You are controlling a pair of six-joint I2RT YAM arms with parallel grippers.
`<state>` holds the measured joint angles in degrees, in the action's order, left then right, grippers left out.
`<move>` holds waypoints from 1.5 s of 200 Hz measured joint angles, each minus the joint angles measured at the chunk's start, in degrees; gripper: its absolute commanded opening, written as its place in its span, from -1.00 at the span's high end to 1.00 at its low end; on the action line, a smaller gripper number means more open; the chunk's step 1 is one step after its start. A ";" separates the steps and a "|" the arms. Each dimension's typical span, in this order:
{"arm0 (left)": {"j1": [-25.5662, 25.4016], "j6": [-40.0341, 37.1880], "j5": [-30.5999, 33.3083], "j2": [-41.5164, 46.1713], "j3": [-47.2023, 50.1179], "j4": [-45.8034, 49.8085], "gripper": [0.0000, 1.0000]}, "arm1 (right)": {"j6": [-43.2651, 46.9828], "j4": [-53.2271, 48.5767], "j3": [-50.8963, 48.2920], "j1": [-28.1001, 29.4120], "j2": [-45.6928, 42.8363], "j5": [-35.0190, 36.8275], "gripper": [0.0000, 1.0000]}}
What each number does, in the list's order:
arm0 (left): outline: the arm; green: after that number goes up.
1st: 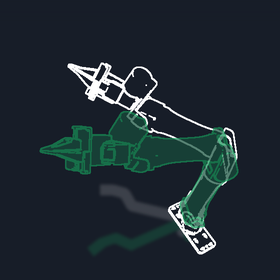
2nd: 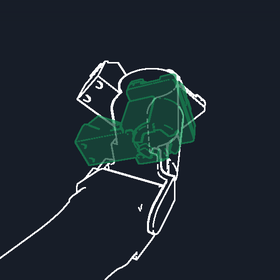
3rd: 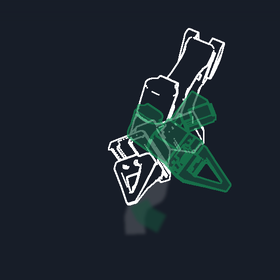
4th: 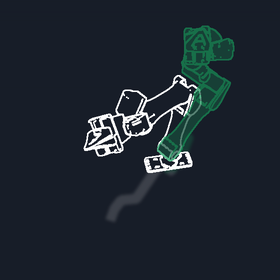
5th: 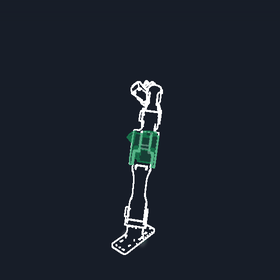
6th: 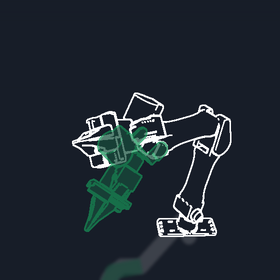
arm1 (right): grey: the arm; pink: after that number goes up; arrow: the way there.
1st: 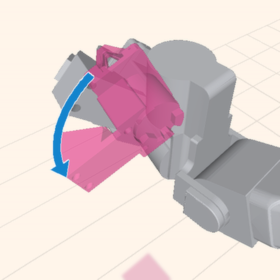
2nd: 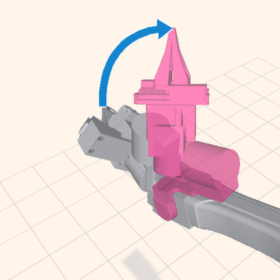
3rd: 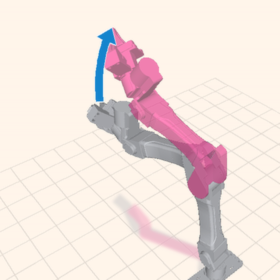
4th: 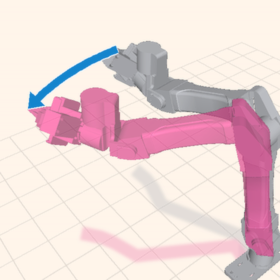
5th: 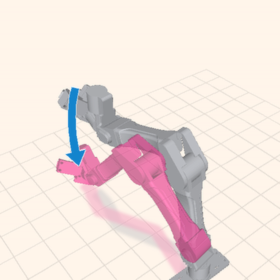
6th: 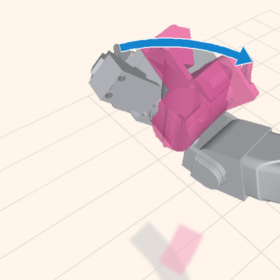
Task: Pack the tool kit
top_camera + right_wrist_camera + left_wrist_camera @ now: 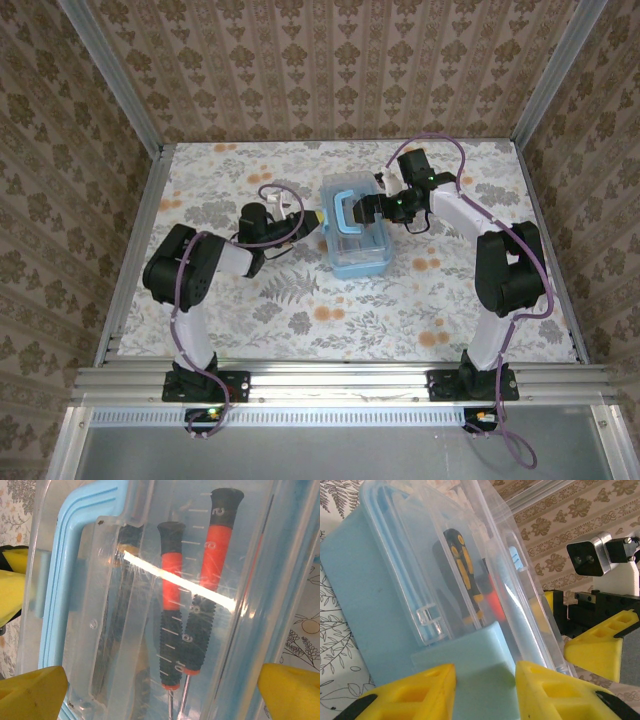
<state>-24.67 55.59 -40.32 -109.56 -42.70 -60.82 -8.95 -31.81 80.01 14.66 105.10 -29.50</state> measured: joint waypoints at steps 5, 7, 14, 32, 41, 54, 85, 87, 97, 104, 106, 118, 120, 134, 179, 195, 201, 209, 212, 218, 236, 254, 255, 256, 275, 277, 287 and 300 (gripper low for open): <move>0.00 0.15 0.00 -0.04 0.00 -0.07 0.27 | 0.00 0.00 0.00 0.00 0.00 -0.07 -1.00; 0.00 0.15 0.00 -0.07 0.00 -0.09 0.27 | 0.00 0.00 0.00 0.00 0.00 -0.09 -1.00; 0.00 0.17 0.00 -0.11 -0.02 -0.15 0.27 | 0.00 0.00 0.00 -0.04 0.00 -0.13 -1.00; 0.00 0.20 0.00 -0.13 -0.04 -0.17 0.28 | 0.00 0.00 0.00 -0.04 0.00 -0.15 -1.00; 0.00 0.20 -0.02 -0.15 -0.07 -0.17 0.28 | 0.02 0.00 0.00 -0.04 0.00 -0.15 -1.00; 0.00 0.20 -0.02 -0.22 -0.07 -0.17 0.28 | 0.00 0.00 -0.02 -0.04 0.00 -0.15 -1.00; 0.07 -0.11 -0.24 -0.20 -0.31 0.33 0.28 | 0.02 0.02 -0.04 -0.04 0.00 -0.15 -1.00; 0.09 -0.20 -0.26 -0.20 -0.39 0.48 0.28 | 0.02 0.04 -0.04 -0.04 0.00 -0.15 -1.00; 0.24 -0.76 -0.61 -0.09 -0.87 1.64 0.28 | 0.02 0.04 -0.04 -0.04 0.00 -0.15 -1.00; 0.33 -1.31 -0.66 0.15 -1.16 2.64 0.28 | 0.02 0.11 -0.04 -0.04 0.00 -0.15 -1.00; 0.33 -1.62 -0.66 0.24 -1.27 2.97 0.28 | 0.02 0.11 -0.04 -0.07 0.00 -0.15 -1.00; 0.33 -2.82 -0.70 0.76 -2.01 5.33 0.27 | 0.02 0.20 -0.04 -0.11 0.00 -0.17 -1.00; 0.33 -3.13 -0.68 0.92 -2.12 5.77 0.27 | 0.02 0.20 -0.04 -0.13 0.00 -0.17 -1.00; 0.33 -4.92 -0.66 1.70 -2.86 8.87 0.26 | 0.02 0.24 -0.04 -0.13 0.00 -0.31 -1.00; 0.22 -7.87 -0.46 2.95 -3.69 13.46 0.19 | 0.02 0.28 -0.04 -0.15 0.00 -0.48 -1.00; 0.22 -7.85 -0.48 2.91 -3.69 13.49 0.17 | 0.02 0.28 -0.04 -0.15 0.00 -0.50 -1.00; 0.20 -7.82 -0.48 2.89 -3.69 13.49 0.15 | 0.02 0.28 -0.04 -0.15 0.00 -0.50 -1.00; 0.11 -7.82 -0.48 2.80 -3.69 13.49 0.15 | 0.02 0.26 -0.04 -0.15 0.00 -0.52 -1.00; 0.09 -7.82 -0.46 2.80 -3.69 13.46 0.14 | 0.02 0.28 -0.04 -0.15 0.00 -0.52 -1.00; 0.02 -7.82 -0.44 2.75 -3.72 13.46 0.14 | 0.02 0.28 -0.04 -0.15 0.00 -0.52 -1.00; 0.00 -7.85 -0.46 2.69 -3.98 13.73 0.14 | 0.02 0.28 -0.04 -0.17 0.00 -0.52 -1.00; 0.00 -7.85 -0.46 2.69 -4.15 14.03 0.13 | 0.02 0.28 -0.04 -0.20 0.00 -0.55 -1.00; 0.00 -7.85 -0.46 2.69 -4.17 14.05 0.13 | 0.02 0.28 -0.04 -0.20 0.00 -0.55 -1.00; 0.00 -7.85 -0.46 2.69 -4.20 14.10 0.13 | 0.02 0.28 -0.04 -0.20 0.00 -0.55 -1.00; 0.00 -7.93 -0.46 2.69 -4.35 14.45 0.13 | 0.02 0.28 -0.07 -0.20 0.00 -0.57 -1.00; 0.00 -7.98 -0.46 2.69 -4.35 14.51 0.13 | 0.02 0.28 -0.04 -0.20 0.00 -0.57 -1.00; 0.00 -8.28 -0.48 2.69 -4.50 14.84 0.13 | 0.02 0.28 -0.07 -0.20 0.00 -0.57 -1.00; 0.00 -8.81 -0.57 2.69 -4.79 15.50 0.13 | 0.02 0.28 -0.07 -0.20 0.00 -0.57 -1.00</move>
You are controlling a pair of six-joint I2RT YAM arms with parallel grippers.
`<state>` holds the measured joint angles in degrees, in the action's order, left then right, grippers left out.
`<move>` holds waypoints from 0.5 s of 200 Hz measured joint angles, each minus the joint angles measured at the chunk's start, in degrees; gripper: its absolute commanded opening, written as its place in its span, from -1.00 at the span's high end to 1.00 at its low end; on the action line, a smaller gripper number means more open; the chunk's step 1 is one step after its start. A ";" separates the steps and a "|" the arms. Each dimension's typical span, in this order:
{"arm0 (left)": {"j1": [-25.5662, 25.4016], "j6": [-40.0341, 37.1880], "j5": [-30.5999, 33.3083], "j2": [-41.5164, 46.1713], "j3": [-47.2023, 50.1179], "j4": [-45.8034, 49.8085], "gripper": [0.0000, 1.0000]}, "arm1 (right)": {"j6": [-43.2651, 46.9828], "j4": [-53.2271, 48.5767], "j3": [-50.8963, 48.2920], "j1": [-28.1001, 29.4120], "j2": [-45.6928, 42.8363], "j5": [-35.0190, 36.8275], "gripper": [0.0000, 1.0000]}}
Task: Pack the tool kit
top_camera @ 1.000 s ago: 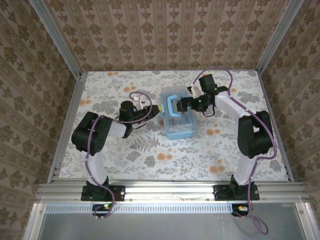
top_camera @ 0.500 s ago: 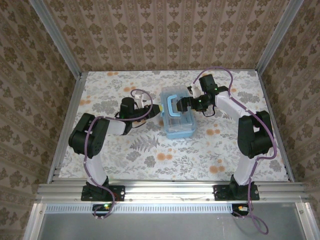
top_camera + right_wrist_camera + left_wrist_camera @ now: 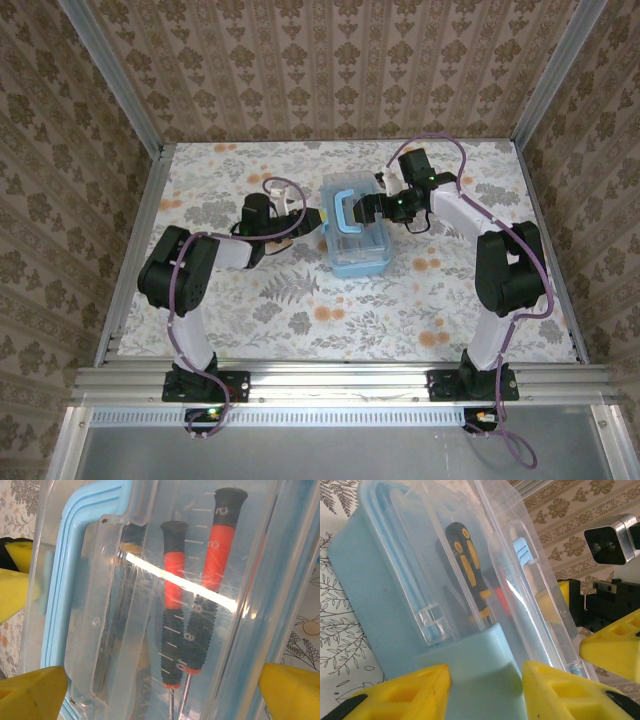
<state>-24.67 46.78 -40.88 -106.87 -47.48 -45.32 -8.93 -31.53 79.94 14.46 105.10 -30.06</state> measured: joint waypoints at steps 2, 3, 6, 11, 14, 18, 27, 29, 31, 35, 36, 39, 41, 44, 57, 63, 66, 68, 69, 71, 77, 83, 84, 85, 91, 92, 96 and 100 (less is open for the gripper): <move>0.00 -0.11 -0.02 0.00 -0.02 0.04 0.13 | 0.00 0.00 0.00 0.00 0.00 0.00 -1.00; 0.00 -0.24 -0.02 0.00 -0.07 0.13 0.13 | 0.00 0.00 0.00 0.00 0.00 0.00 -1.00; 0.00 -0.35 -0.09 0.00 -0.11 0.24 0.13 | 0.00 0.00 0.00 0.00 0.00 0.00 -1.00; 0.00 -0.61 -0.11 0.00 -0.26 0.59 0.13 | 0.00 0.00 0.00 0.00 0.00 0.00 -1.00; 0.00 -0.76 -0.13 0.00 -0.37 0.85 0.13 | 0.00 0.00 0.00 0.00 0.00 0.00 -1.00; 0.00 -1.05 -0.17 0.00 -0.57 1.27 0.13 | 0.00 0.04 -0.04 0.00 0.00 0.00 -1.00; 0.02 -1.64 -0.35 0.00 -0.94 2.14 0.13 | 0.02 0.07 -0.09 0.00 0.00 0.00 -1.00; 0.02 -1.77 -0.37 0.02 -1.01 2.32 0.13 | 0.02 0.09 -0.09 0.00 0.00 0.00 -1.00; 0.02 -1.92 -0.39 0.02 -1.09 2.54 0.13 | 0.02 0.09 -0.09 0.00 0.00 0.00 -1.00; 0.02 -2.12 -0.44 0.02 -1.20 2.80 0.13 | 0.02 0.09 -0.09 0.00 0.00 0.00 -1.00; 0.02 -2.21 -0.48 0.04 -1.27 2.95 0.13 | 0.02 0.09 -0.09 0.00 0.00 0.00 -1.00; 0.04 -2.38 -0.52 0.09 -1.38 3.21 0.12 | 0.02 0.09 -0.09 -0.02 0.00 0.00 -1.00; 0.07 -2.54 -0.52 0.11 -1.44 3.41 0.12 | 0.02 0.09 -0.09 0.00 0.00 0.00 -1.00; 0.07 -2.73 -0.55 0.11 -1.53 3.63 0.12 | 0.02 0.09 -0.09 0.00 0.00 0.00 -1.00; 0.07 -3.39 -0.55 0.24 -1.77 4.61 0.12 | 0.02 0.09 -0.09 0.00 0.00 0.00 -1.00; 0.11 -3.61 -0.55 0.31 -1.79 4.90 0.12 | 0.02 0.09 -0.09 0.00 0.00 0.00 -1.00; 0.13 -3.78 -0.52 0.35 -1.84 5.11 0.12 | 0.02 0.09 -0.09 -0.02 0.00 0.00 -1.00; 0.13 -3.87 -0.55 0.37 -1.88 5.22 0.12 | 0.02 0.09 -0.09 -0.02 0.00 0.00 -1.00; 0.13 -3.91 -0.55 0.37 -1.90 5.29 0.12 | 0.02 0.09 -0.09 -0.02 0.00 0.00 -1.00; 0.13 -4.02 -0.52 0.44 -1.95 5.44 0.13 | 0.02 0.09 -0.09 -0.02 0.00 0.00 -1.00; 0.13 -4.39 -0.52 0.50 -2.12 5.99 0.12 | 0.02 0.09 -0.11 -0.02 0.00 0.00 -1.00; 0.13 -4.63 -0.52 0.55 -2.27 6.40 0.13 | 0.02 0.09 -0.11 -0.02 0.00 0.00 -1.00; 0.13 -4.63 -0.55 0.57 -2.29 6.45 0.12 | 0.02 0.11 -0.13 -0.02 0.00 0.00 -1.00; 0.13 -4.63 -0.55 0.57 -2.32 6.49 0.12 | 0.02 0.11 -0.13 0.00 0.00 0.00 -1.00; 0.13 -4.87 -0.55 0.59 -2.43 6.82 0.12 | 0.02 0.11 -0.15 -0.02 0.00 0.00 -1.00; 0.13 -4.90 -0.52 0.59 -2.43 6.82 0.12 | 0.04 0.11 -0.15 -0.02 0.00 0.00 -1.00; 0.13 -5.09 -0.55 0.63 -2.45 6.97 0.12 | 0.04 0.13 -0.17 -0.02 0.00 0.00 -1.00; 0.13 -5.18 -0.52 0.66 -2.45 7.10 0.12 | 0.04 0.13 -0.17 -0.02 0.00 0.00 -1.00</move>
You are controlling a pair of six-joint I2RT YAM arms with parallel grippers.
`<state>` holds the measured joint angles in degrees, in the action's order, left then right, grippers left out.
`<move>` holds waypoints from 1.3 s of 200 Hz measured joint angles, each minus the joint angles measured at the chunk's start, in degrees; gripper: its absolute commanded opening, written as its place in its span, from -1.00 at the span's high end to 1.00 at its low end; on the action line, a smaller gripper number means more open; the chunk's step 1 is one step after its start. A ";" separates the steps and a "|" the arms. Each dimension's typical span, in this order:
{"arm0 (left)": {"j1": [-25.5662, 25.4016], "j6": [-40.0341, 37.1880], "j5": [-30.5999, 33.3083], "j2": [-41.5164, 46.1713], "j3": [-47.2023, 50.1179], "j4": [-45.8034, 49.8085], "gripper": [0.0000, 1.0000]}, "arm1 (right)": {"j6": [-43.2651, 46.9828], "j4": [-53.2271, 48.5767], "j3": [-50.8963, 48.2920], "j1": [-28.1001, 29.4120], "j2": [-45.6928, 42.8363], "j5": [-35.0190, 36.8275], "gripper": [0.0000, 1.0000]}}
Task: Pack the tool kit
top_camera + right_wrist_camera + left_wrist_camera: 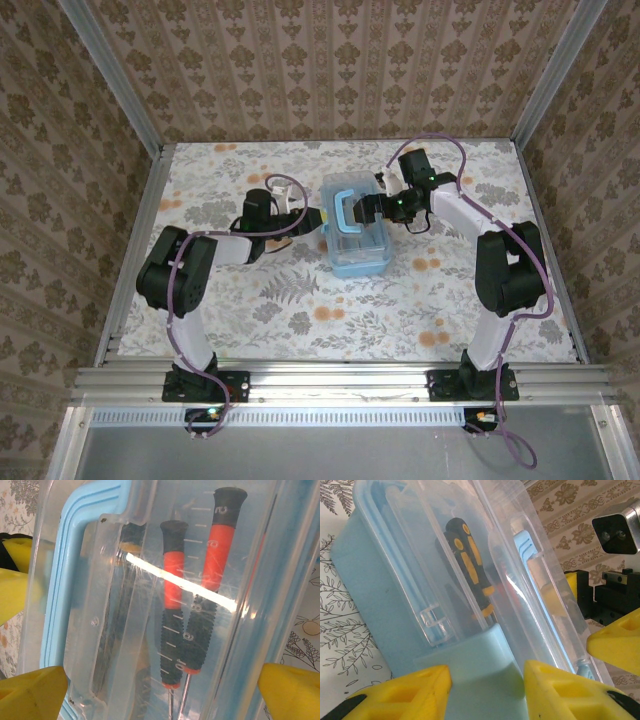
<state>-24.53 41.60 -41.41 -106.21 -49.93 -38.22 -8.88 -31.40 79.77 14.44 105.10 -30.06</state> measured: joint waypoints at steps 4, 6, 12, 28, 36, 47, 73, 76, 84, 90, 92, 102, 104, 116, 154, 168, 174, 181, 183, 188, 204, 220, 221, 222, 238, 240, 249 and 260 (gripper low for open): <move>0.00 -0.11 0.02 0.04 0.00 0.13 0.12 | 0.02 0.00 0.00 0.00 0.00 0.00 -1.00; 0.00 -0.17 0.02 0.07 0.00 0.15 0.12 | 0.04 0.02 -0.02 0.00 0.00 0.00 -1.00; 0.00 -0.33 0.02 0.11 0.00 0.33 0.12 | 0.13 0.00 -0.02 0.00 0.00 0.00 -1.00; 0.00 -0.57 0.02 0.11 -0.11 0.55 0.12 | 0.15 0.00 -0.02 -0.02 0.00 0.00 -1.00; 0.00 -0.72 0.02 0.11 -0.09 0.55 0.12 | 0.15 0.00 -0.02 -0.02 0.00 -0.02 -1.00; 0.00 -0.76 0.02 0.11 -0.09 0.57 0.12 | 0.15 0.00 -0.02 -0.02 0.00 -0.02 -1.00; 0.00 -0.92 0.02 0.11 -0.09 0.57 0.12 | 0.17 0.02 -0.02 -0.02 0.00 -0.02 -1.00; 0.00 -0.92 0.02 0.11 -0.11 0.57 0.12 | 0.17 0.02 -0.02 -0.02 0.00 -0.02 -1.00; 0.00 -0.94 0.02 0.11 -0.11 0.57 0.12 | 0.15 0.00 -0.02 -0.02 0.00 -0.02 -1.00; 0.00 -0.94 0.02 0.11 -0.11 0.59 0.12 | 0.15 0.00 -0.02 -0.02 0.00 -0.02 -1.00; 0.00 -0.94 0.02 0.11 -0.09 0.59 0.12 | 0.17 0.00 -0.02 -0.02 0.00 -0.02 -1.00; 0.00 -0.96 0.02 0.11 -0.11 0.61 0.12 | 0.15 0.00 -0.02 -0.02 0.00 -0.02 -1.00; 0.00 -0.96 0.02 0.11 -0.11 0.61 0.12 | 0.15 0.00 -0.02 -0.02 0.00 -0.02 -1.00; 0.00 -1.03 0.02 0.11 -0.09 0.76 0.12 | 0.15 0.00 -0.02 -0.02 0.00 -0.02 -1.00; 0.26 -2.08 0.61 0.09 -0.09 3.19 0.12 | 0.17 0.00 -0.02 -0.02 0.00 -0.02 -1.00; 0.07 -2.56 0.72 -0.17 -0.09 5.46 0.12 | 0.15 0.00 -0.02 -0.02 0.00 -0.02 -1.00; -0.13 -2.73 0.72 -0.24 -0.09 6.21 0.12 | 0.17 0.00 -0.02 -0.02 0.00 -0.02 -1.00; -0.20 -2.89 0.70 -0.31 -0.09 6.73 0.13 | 0.17 0.00 -0.02 -0.02 0.00 -0.02 -1.00; -0.20 -2.89 0.70 -0.33 -0.09 6.86 0.12 | 0.15 0.00 -0.02 -0.02 0.00 -0.02 -1.00; -0.24 -2.93 0.70 -0.33 -0.09 7.06 0.12 | 0.15 0.00 -0.02 -0.02 0.00 -0.02 -1.00; -0.24 -2.93 0.70 -0.37 -0.09 7.54 0.12 | 0.15 0.00 -0.02 -0.02 0.00 -0.02 -1.00; -0.24 -2.91 0.70 -0.70 -0.09 7.54 0.13 | 0.17 0.00 -0.02 -0.02 0.00 -0.02 -1.00; -0.24 -2.91 0.70 -0.70 -0.09 7.54 0.13 | 0.17 0.00 -0.02 -0.02 0.00 -0.02 -1.00; -0.24 -2.91 0.70 -0.70 -0.09 7.54 0.13 | 0.17 0.00 -0.02 -0.02 0.00 -0.02 -1.00; -0.24 -2.89 0.70 -0.98 -0.09 7.54 0.13 | 0.15 0.00 -0.02 -0.02 0.00 -0.02 -1.00; -0.24 -2.89 0.70 -0.98 -0.09 7.54 0.13 | 0.15 0.00 -0.02 -0.02 0.00 -0.02 -1.00; -0.24 -2.89 0.70 -1.01 -0.09 7.54 0.13 | 0.17 0.00 -0.02 -0.02 0.00 -0.02 -1.00; -0.24 -2.89 0.68 -1.01 -0.09 7.45 0.13 | 0.17 0.00 -0.04 -0.02 0.00 -0.02 -1.00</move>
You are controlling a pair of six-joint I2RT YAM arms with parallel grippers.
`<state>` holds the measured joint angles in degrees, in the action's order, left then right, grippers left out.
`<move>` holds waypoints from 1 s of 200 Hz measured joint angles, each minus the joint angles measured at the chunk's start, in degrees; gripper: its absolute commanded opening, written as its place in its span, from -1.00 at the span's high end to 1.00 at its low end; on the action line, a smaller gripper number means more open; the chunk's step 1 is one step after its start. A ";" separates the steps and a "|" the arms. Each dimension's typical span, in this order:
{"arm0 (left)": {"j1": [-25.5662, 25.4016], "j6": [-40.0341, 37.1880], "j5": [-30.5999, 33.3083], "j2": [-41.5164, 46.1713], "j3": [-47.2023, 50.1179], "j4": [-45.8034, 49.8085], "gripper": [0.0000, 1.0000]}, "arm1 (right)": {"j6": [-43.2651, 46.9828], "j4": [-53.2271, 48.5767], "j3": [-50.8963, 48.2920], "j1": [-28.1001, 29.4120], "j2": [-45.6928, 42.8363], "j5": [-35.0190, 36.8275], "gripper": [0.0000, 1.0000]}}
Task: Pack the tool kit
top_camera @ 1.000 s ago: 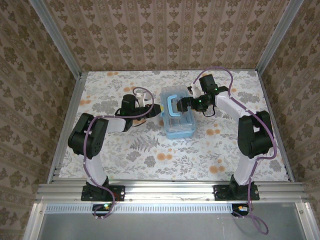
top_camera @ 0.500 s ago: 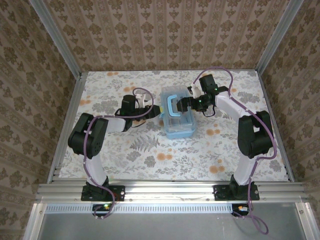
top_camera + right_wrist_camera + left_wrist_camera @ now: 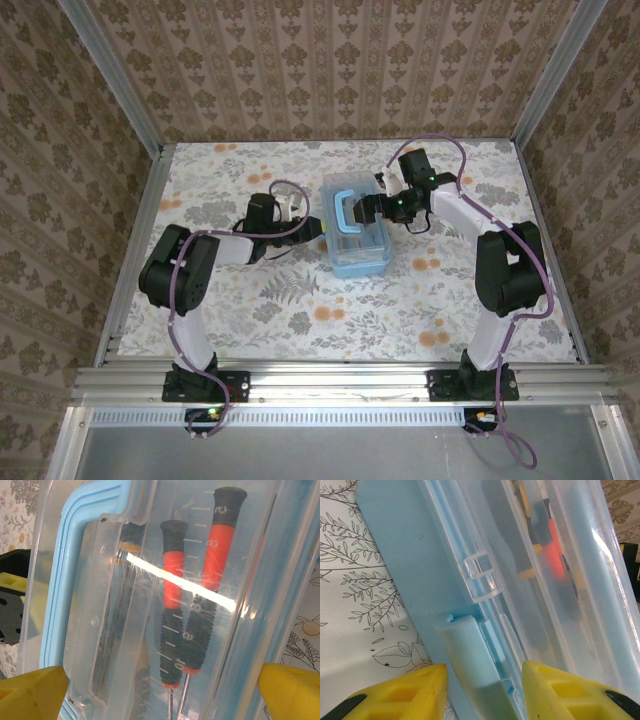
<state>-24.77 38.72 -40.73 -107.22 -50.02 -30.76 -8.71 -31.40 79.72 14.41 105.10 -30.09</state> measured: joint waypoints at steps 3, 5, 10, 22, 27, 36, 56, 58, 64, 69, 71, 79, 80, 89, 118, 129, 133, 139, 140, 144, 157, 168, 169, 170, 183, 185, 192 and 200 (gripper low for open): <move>0.00 0.00 0.00 0.00 0.00 0.00 0.13 | 0.00 0.00 0.00 0.00 0.00 0.00 -1.00; 0.00 0.00 0.00 0.00 0.00 0.00 0.13 | 0.00 0.00 0.00 0.00 0.00 0.00 -1.00; 0.00 0.00 0.02 0.00 0.00 0.00 0.13 | 0.00 0.00 0.00 0.00 0.00 0.00 -1.00; 0.00 0.02 0.00 0.00 0.00 -0.02 0.13 | 0.00 0.02 0.00 0.00 0.00 0.00 -1.00; 0.00 0.02 0.00 0.00 0.00 -0.02 0.13 | 0.00 0.02 0.00 0.00 0.00 0.00 -1.00; 0.02 0.02 0.00 0.00 0.00 -0.02 0.13 | 0.00 0.02 -0.02 0.00 0.00 0.00 -1.00; 0.02 0.02 0.00 0.02 0.00 -0.02 0.13 | 0.02 0.02 -0.02 0.00 0.00 0.00 -1.00; 0.02 0.02 0.00 0.02 0.00 -0.02 0.13 | 0.04 0.02 -0.02 0.00 0.00 0.00 -1.00; 0.02 0.02 0.00 0.02 0.00 -0.02 0.13 | 0.09 0.02 -0.02 0.00 0.00 0.00 -1.00; 0.02 0.02 0.00 0.02 0.00 -0.02 0.13 | 0.15 0.02 -0.02 0.00 0.00 0.00 -1.00; 0.02 0.02 0.00 0.02 0.00 -0.02 0.13 | 0.17 0.02 -0.02 0.00 0.00 0.00 -1.00; 0.02 0.04 0.00 0.04 0.00 -0.02 0.13 | 0.20 0.02 -0.02 0.00 0.00 -0.02 -1.00; 0.02 0.04 0.00 0.04 0.00 -0.02 0.13 | 0.20 0.02 -0.02 0.00 0.00 -0.02 -1.00; 0.02 0.09 0.00 0.09 0.00 -0.02 0.13 | 0.20 0.02 -0.02 0.00 0.00 -0.02 -1.00; 0.02 0.28 0.00 0.90 0.00 0.00 0.13 | 0.22 0.02 -0.02 0.00 0.00 -0.04 -1.00; 0.09 0.31 0.00 1.57 0.00 0.00 0.13 | 0.22 0.02 -0.02 -0.02 0.00 -0.09 -1.00; 0.09 0.33 0.00 1.86 0.00 0.00 0.13 | 0.22 0.02 -0.02 -0.02 0.00 -0.13 -1.00; 0.11 0.37 -0.02 2.14 0.00 -0.02 0.13 | 0.22 0.02 -0.02 -0.02 0.00 -0.17 -1.00; 0.11 0.39 -0.02 2.19 0.00 -0.02 0.13 | 0.22 0.02 -0.02 -0.02 0.00 -0.17 -1.00; 0.11 0.46 -0.02 2.36 0.00 -0.02 0.13 | 0.22 0.02 -0.02 -0.02 0.00 -0.17 -1.00; 0.11 0.55 -0.04 2.78 -0.02 -0.04 0.13 | 0.22 0.02 -0.02 -0.02 0.00 -0.20 -1.00; 0.11 0.68 -0.02 2.86 -0.07 -0.04 0.13 | 0.22 0.07 -0.02 -0.02 0.00 -0.35 -1.00; 0.11 0.66 -0.04 2.86 -0.07 -0.04 0.13 | 0.22 0.07 -0.02 -0.02 0.00 -0.37 -1.00; 0.11 0.68 -0.02 2.86 -0.07 -0.04 0.13 | 0.22 0.09 -0.02 -0.02 0.00 -0.42 -1.00; 0.11 0.68 -0.02 2.86 -0.11 -0.04 0.13 | 0.22 0.22 -0.04 0.04 0.00 -0.85 -1.00; 0.11 0.68 -0.04 2.86 -0.11 -0.04 0.13 | 0.22 0.24 -0.04 0.04 0.00 -0.87 -1.00; 0.11 0.70 -0.04 2.86 -0.11 -0.07 0.13 | 0.22 0.37 -0.09 0.07 0.02 -1.07 -1.00; 0.11 0.74 -0.04 2.86 -0.11 -0.09 0.13 | 0.22 0.39 -0.09 0.04 0.02 -1.25 -1.00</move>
<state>-24.67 39.46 -40.77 -104.36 -50.13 -30.85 -8.49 -31.00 79.64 14.46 105.12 -31.33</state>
